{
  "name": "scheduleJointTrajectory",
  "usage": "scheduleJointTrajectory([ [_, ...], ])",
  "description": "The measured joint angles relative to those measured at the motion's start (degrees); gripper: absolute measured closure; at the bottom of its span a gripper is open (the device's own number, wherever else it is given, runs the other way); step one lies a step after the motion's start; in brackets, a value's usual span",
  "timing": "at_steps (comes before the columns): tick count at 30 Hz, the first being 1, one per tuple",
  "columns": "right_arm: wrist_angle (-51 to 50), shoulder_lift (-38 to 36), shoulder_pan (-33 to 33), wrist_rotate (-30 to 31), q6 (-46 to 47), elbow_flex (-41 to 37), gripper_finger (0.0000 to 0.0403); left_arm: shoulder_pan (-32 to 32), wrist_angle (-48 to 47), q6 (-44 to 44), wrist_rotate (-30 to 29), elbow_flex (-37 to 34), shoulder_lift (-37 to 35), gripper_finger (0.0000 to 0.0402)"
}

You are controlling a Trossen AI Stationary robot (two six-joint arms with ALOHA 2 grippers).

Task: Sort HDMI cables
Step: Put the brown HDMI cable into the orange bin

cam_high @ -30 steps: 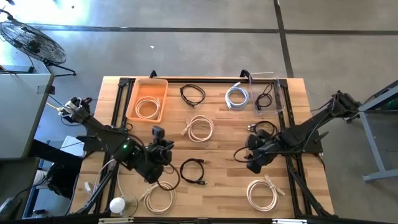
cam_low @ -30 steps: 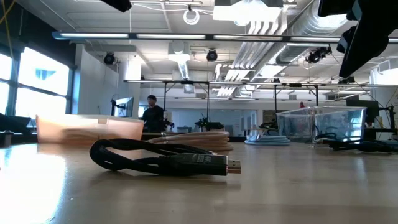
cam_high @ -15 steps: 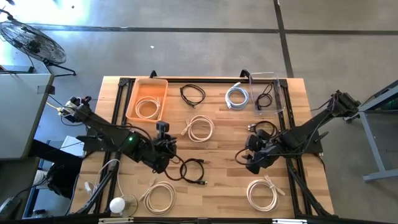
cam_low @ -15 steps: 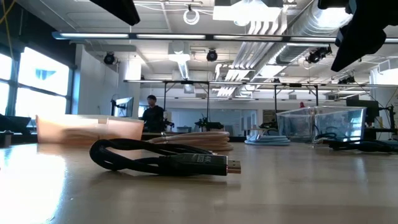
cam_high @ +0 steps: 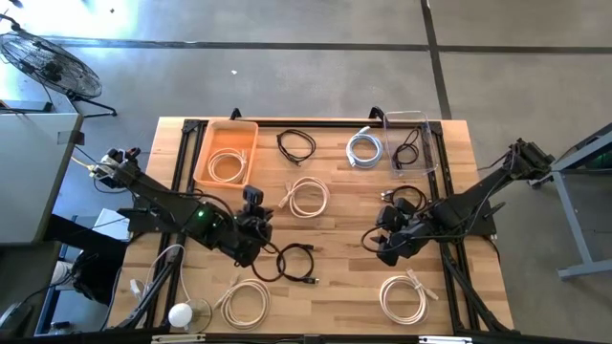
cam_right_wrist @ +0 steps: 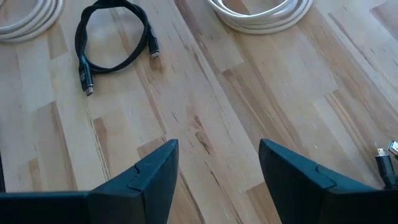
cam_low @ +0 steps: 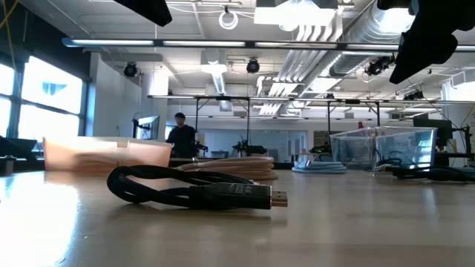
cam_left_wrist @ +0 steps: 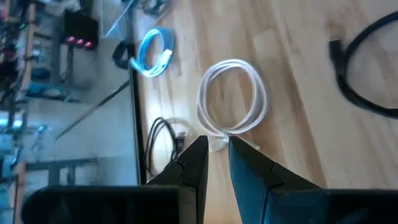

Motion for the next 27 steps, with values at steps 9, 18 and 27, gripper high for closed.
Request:
scheduleJointTrajectory([
  [9,-0.02,0.00,0.00,0.18,0.00,0.00,0.0188,-0.02,7.84,16.08,12.52,0.00,1.29,0.0341],
  [18,0.00,0.02,0.00,0.63,-0.02,0.00,0.0188,-0.02,8.69,21.78,13.13,0.02,4.33,0.0341],
  [27,-0.02,0.02,0.00,0.81,-0.02,0.00,0.0188,0.00,9.55,22.23,8.52,0.02,4.48,0.0341],
])
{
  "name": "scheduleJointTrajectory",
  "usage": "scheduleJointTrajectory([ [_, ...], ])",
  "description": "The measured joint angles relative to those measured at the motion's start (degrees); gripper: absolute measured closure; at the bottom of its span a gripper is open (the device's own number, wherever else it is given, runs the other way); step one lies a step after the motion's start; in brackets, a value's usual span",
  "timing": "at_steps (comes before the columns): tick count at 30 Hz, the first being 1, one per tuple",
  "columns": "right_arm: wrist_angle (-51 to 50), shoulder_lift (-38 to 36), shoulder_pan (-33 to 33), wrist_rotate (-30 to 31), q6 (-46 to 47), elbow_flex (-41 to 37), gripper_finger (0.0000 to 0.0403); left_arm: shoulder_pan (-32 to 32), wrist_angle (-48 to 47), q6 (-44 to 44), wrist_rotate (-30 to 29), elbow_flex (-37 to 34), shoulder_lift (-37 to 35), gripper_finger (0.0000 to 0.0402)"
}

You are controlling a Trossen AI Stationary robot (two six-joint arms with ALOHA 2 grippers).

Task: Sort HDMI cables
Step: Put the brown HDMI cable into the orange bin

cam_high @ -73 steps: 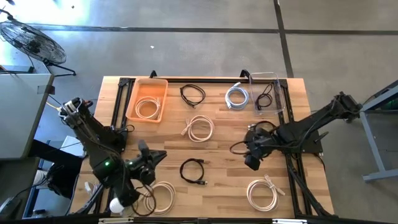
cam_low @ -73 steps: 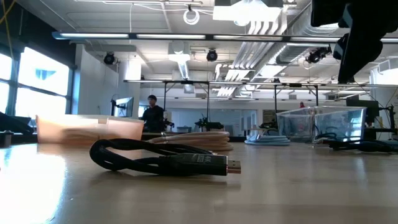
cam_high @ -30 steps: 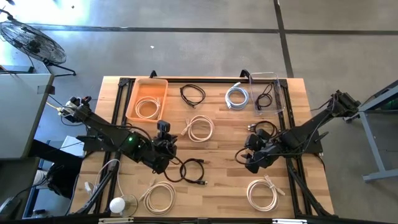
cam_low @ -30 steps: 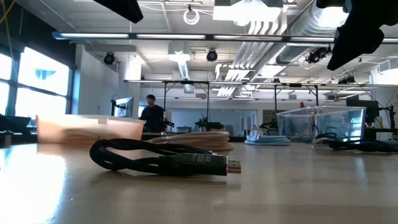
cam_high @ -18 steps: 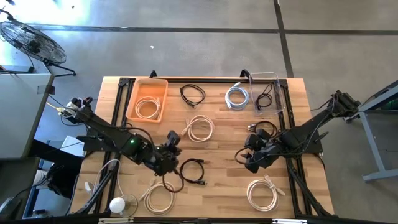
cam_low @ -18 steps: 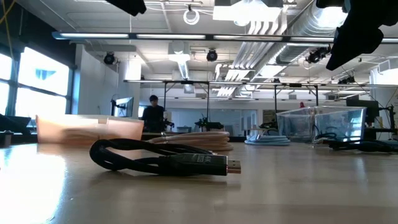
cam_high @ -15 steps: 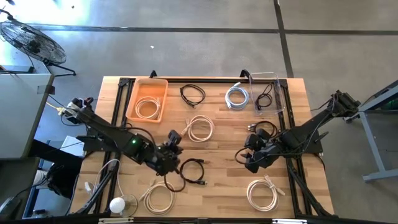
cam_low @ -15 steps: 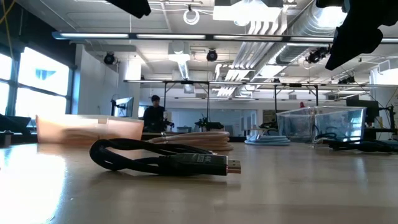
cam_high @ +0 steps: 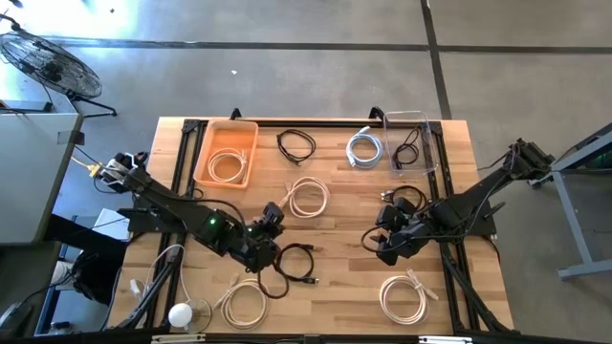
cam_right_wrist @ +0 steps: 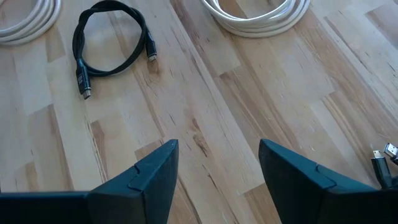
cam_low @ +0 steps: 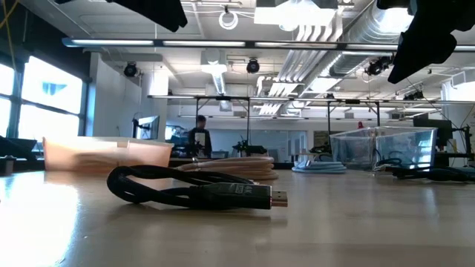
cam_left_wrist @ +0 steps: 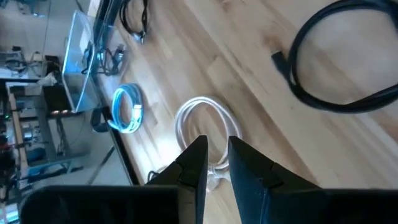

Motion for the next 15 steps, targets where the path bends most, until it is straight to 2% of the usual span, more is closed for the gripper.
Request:
scheduleJointTrajectory([
  [4,0.00,0.00,0.00,0.05,-0.22,0.00,0.0188,-0.02,-0.25,0.02,2.30,0.00,0.00,0.0341],
  [15,0.00,0.00,0.00,1.39,-0.22,0.00,0.0188,-0.02,-0.53,-0.13,2.32,0.00,0.00,0.0341],
])
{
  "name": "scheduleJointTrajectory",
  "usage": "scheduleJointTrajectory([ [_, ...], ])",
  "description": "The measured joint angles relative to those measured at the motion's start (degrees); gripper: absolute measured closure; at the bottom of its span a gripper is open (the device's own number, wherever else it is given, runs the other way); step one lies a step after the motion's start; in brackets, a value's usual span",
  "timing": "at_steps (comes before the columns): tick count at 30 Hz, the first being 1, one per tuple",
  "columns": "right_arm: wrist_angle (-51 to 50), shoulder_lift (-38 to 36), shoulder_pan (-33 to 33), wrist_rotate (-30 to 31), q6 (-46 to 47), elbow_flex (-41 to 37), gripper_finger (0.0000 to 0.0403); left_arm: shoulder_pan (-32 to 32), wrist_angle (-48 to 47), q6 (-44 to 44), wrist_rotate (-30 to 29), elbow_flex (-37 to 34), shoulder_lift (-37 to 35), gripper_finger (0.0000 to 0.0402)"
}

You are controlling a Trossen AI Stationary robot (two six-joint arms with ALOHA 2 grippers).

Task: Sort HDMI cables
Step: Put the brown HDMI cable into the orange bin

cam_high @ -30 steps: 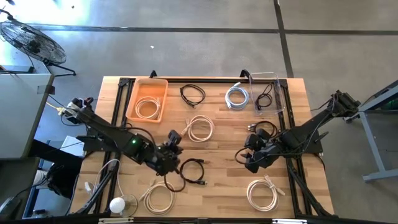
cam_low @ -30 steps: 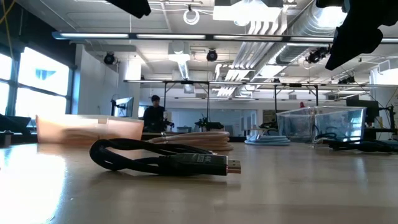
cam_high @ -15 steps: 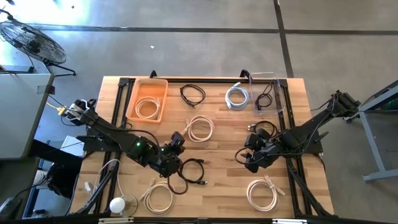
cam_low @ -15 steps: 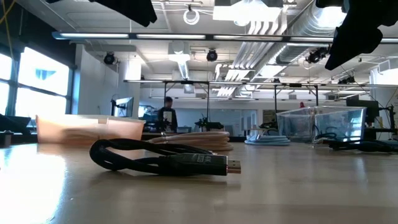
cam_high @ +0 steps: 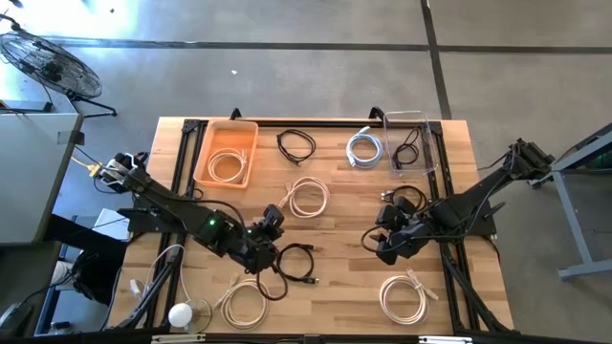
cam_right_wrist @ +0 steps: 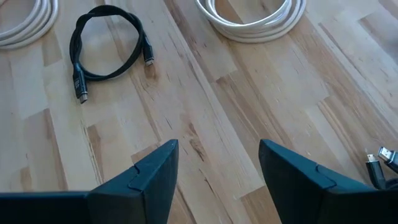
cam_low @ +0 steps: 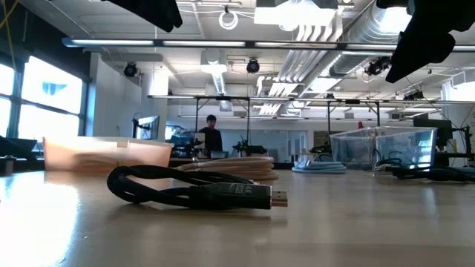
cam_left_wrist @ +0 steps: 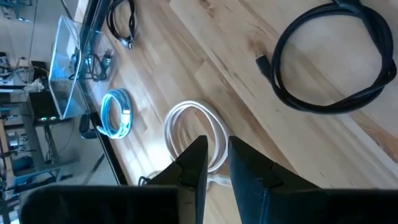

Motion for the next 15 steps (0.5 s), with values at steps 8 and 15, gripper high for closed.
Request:
scheduleJointTrajectory([
  [8,-0.02,0.00,0.00,0.34,-0.02,0.00,0.0188,0.00,1.42,0.00,-3.23,0.00,0.00,0.0341],
  [15,-0.02,0.00,0.00,0.36,-0.02,0.00,0.0188,0.00,2.10,-0.02,-4.10,0.00,0.00,0.0341],
])
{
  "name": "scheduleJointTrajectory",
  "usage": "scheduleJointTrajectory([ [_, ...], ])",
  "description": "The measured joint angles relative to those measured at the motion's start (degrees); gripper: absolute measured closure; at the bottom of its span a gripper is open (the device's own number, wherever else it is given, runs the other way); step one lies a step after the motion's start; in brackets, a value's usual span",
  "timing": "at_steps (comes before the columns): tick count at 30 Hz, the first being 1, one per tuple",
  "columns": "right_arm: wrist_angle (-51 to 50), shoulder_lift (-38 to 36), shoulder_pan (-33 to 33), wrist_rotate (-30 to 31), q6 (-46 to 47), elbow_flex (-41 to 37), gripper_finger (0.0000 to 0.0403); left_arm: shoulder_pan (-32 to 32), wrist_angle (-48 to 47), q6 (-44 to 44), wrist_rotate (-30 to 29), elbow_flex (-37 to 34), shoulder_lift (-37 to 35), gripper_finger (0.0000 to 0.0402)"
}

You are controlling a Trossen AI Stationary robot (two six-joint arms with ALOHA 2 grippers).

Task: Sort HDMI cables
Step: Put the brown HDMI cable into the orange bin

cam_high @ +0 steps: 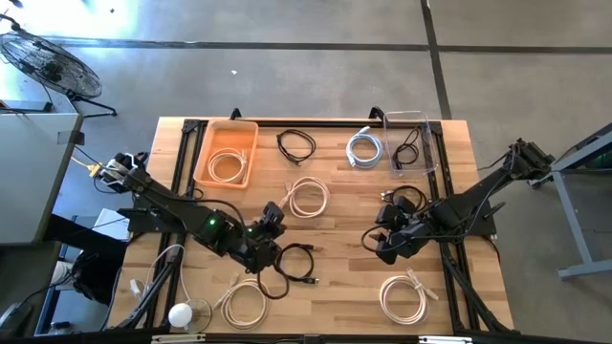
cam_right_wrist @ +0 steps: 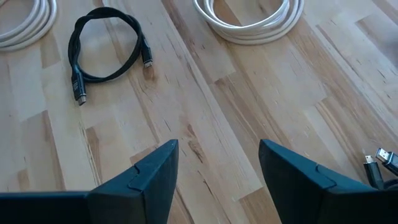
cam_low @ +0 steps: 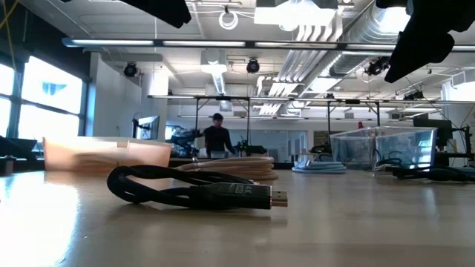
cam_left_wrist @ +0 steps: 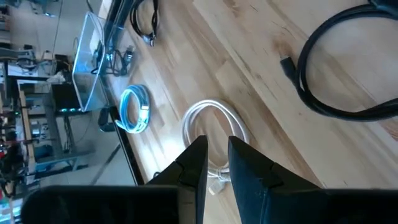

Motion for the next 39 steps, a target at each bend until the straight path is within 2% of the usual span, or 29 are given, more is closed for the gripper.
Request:
scheduleJointTrajectory([
  [3,0.00,0.00,0.00,0.07,0.00,0.00,0.0188,0.00,-0.35,1.07,2.88,0.00,-0.02,0.0341],
  [7,0.01,0.00,-0.01,0.64,-0.02,0.00,0.0188,0.00,-0.53,3.53,2.12,0.00,-0.04,0.0340],
  [10,0.00,0.00,-0.02,0.66,-0.02,0.00,0.0188,0.02,-1.07,7.26,3.12,0.00,-0.04,0.0324],
  [20,0.00,0.00,-0.02,1.25,0.02,0.00,0.0188,0.02,0.18,7.31,1.05,0.00,-0.04,0.0178],
  [24,0.00,0.00,-0.01,1.08,0.06,0.00,0.0188,0.00,0.18,7.48,-0.10,0.00,-0.04,0.0147],
  [27,0.02,0.00,-0.02,-1.68,0.22,0.00,0.0188,0.00,0.20,7.48,0.07,0.00,-0.04,0.0140],
  [33,0.45,0.00,2.27,-12.61,4.72,0.00,0.0193,0.00,0.22,7.45,0.71,0.00,-0.04,0.0140],
  [39,0.46,0.00,7.79,-16.29,15.16,0.00,0.0223,0.00,0.22,7.45,0.84,0.00,-0.04,0.0140],
])
